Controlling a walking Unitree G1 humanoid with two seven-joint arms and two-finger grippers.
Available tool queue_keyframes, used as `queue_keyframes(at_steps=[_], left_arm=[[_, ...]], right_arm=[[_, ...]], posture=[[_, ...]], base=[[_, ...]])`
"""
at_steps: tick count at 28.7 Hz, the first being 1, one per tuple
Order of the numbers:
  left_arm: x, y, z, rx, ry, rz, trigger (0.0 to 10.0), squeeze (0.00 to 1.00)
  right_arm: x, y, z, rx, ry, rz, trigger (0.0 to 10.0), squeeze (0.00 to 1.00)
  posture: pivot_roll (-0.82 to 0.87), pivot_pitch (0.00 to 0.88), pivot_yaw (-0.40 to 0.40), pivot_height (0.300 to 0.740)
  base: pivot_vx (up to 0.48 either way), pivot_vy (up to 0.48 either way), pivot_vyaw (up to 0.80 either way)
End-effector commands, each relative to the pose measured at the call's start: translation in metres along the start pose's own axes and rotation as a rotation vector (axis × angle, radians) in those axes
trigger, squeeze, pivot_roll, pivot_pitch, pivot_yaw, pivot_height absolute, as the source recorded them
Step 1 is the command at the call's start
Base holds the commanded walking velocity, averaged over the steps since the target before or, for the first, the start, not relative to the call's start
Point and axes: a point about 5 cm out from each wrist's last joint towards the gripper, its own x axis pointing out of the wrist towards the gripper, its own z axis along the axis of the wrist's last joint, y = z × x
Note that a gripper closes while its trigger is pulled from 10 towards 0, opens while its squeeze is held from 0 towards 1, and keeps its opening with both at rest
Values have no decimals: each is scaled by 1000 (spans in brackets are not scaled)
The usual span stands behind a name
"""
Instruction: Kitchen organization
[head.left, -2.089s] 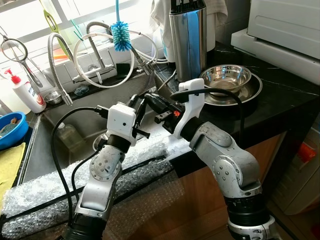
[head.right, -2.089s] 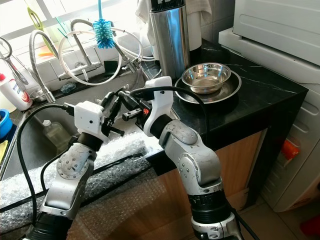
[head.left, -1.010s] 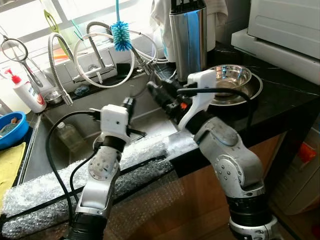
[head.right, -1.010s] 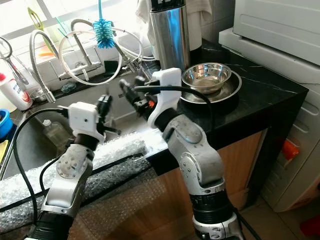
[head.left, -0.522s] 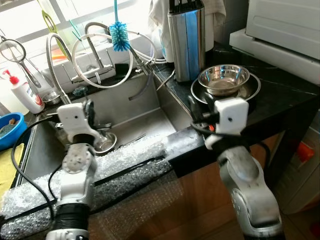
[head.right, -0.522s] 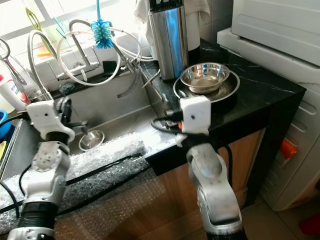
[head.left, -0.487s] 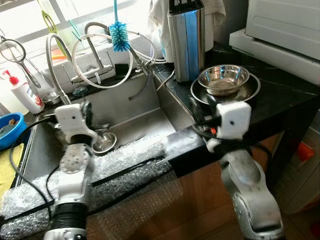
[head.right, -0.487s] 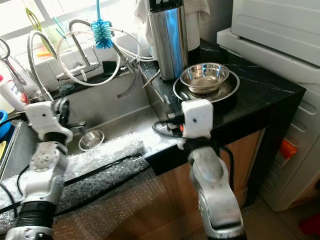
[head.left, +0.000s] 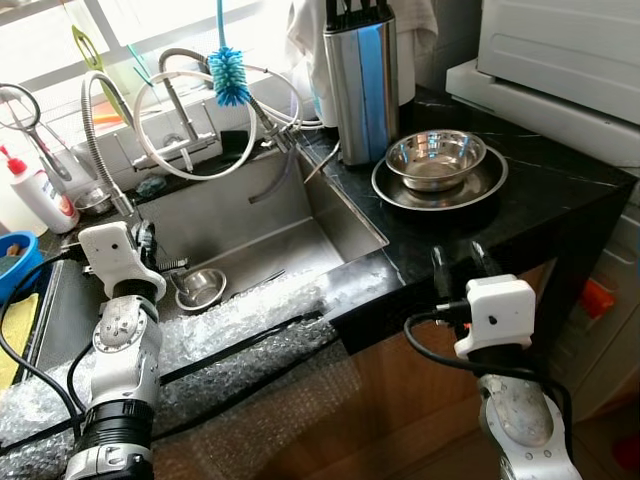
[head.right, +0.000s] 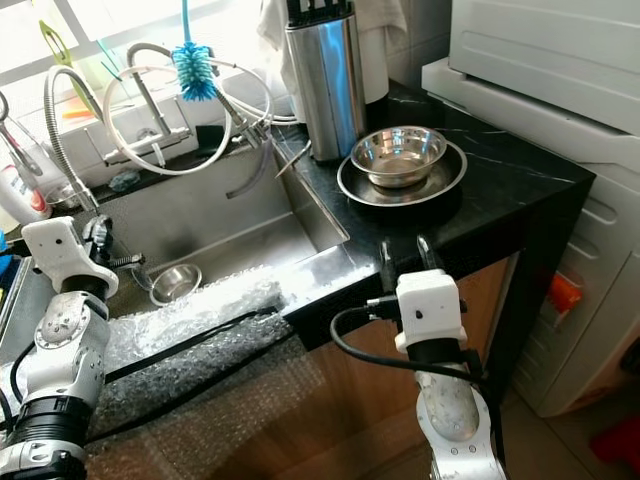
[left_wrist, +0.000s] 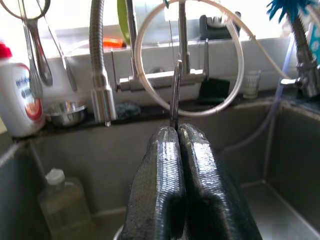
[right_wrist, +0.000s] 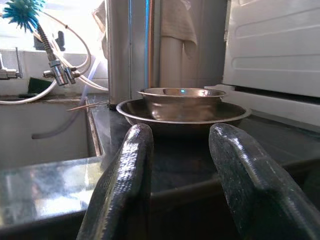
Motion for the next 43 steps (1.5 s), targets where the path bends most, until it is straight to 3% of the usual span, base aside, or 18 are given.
queue_keyframes(at_steps=[1, 7, 12, 17, 18, 19, 20, 34, 40, 41, 42, 43], left_arm=[[5, 14, -1, -48, 40, 64, 10000, 0], [8, 30, -5, -68, 80, 79, 10000, 0], [8, 30, -6, -64, 84, 74, 10000, 0], [9, 20, -11, -19, 124, 32, 10000, 0], [9, 17, -13, -6, 142, 15, 10000, 78], [9, 15, -15, -4, 149, 3, 10000, 788], [9, 12, -16, -2, 161, -11, 10000, 1000], [7, 3, -20, 11, 178, -54, 10000, 1000], [9, 1, -8, 16, 92, -61, 10000, 1000], [10, -2, 2, 21, 31, -81, 10000, 494], [10, -2, 2, 21, 31, -81, 10000, 494], [10, -4, 14, 24, -41, -101, 10000, 0]], right_arm=[[-3, 4, -1, -13, -12, 0, 10000, 0], [-11, 4, -7, -40, -14, -18, 10000, 0], [-12, 6, -8, -39, -13, -16, 10000, 0], [-11, 11, -8, -39, -17, -8, 10000, 0], [-10, 10, -8, -40, -19, -10, 10000, 0], [-10, 10, -8, -40, -20, -12, 10000, 0], [-10, 10, -8, -41, -20, -14, 10000, 0], [-6, 11, -8, -37, -15, -24, 10000, 0], [-4, 10, -7, -35, -17, -26, 10000, 0], [-4, 10, -7, -35, -17, -27, 10000, 0], [-4, 10, -7, -35, -17, -27, 10000, 0], [-3, 10, -7, -34, -18, -29, 10000, 0]], posture=[[-201, 0, 230, 740], [-195, 0, 238, 740], [-184, 0, 236, 740], [-185, 0, 237, 740], [-187, 0, 239, 740], [-190, 0, 241, 740], [-190, 0, 241, 740], [-186, 0, 240, 740], [-185, 0, 237, 740], [-186, 0, 237, 740], [-186, 0, 237, 740], [-184, 0, 236, 740]], base=[[0, 0, 0], [0, 0, 0], [0, 0, 0], [0, 0, 0], [0, 0, 0], [0, 0, 0], [0, 0, 0], [0, 0, 0], [0, 0, 0], [0, 0, 0], [0, 0, 0], [0, 0, 0]])
